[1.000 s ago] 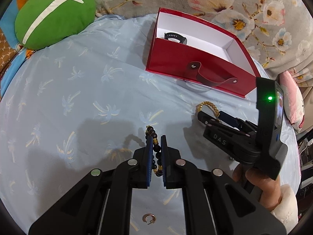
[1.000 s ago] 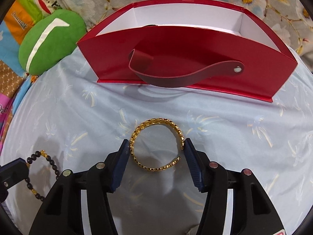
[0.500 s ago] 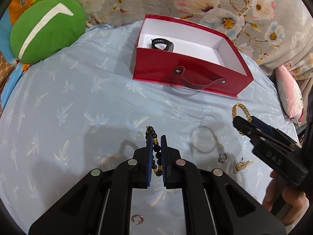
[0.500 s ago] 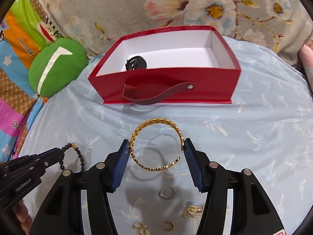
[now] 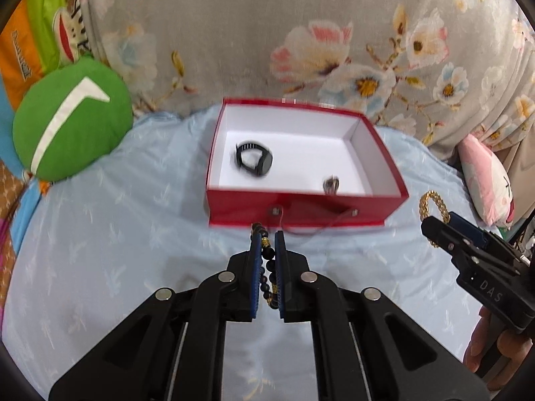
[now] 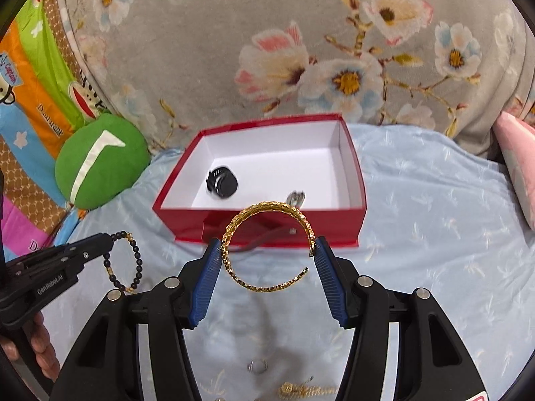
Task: Organize jewelry
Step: 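Lower the bead bracelet and gold bangle into the red box, open both tools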
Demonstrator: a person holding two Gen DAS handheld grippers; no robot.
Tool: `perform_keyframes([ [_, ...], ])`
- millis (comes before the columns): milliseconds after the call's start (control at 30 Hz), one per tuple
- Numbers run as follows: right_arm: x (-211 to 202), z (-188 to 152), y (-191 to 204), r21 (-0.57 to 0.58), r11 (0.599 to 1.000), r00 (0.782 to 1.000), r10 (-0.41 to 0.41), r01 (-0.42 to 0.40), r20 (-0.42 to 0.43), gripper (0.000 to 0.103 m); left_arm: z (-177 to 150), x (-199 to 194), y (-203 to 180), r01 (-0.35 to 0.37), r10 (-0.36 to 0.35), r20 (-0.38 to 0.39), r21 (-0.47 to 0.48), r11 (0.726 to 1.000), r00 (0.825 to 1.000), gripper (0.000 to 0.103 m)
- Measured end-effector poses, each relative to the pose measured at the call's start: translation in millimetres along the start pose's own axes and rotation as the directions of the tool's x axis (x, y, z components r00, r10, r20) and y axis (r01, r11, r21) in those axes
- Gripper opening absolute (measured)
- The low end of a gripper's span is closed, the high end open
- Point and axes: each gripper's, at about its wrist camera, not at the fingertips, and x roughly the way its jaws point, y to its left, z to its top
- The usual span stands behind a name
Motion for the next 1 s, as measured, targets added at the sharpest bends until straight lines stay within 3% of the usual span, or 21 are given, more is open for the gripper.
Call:
perform_keyframes([
  [267,11,55,-12,-0.005,1.000,0.996,-0.015,0.015,0.089,0.055,70,8,-10,-0.007,0.004,0.109,0.027,1.000,0.994,0.007],
  [567,70,110,-22,0.007,1.000,0.998,0.001,-0.001,0.063,0.055,133,53,-26,-0.004,-0.004,0.151,0.055,0.998,0.988,0.007],
  [1000,167,131,-53,0.070,0.998,0.999,-0.002,0.005,-0.051,0.055,163,167,-31,0.003,-0.003,0.020,0.029,1.000,1.000,0.007],
])
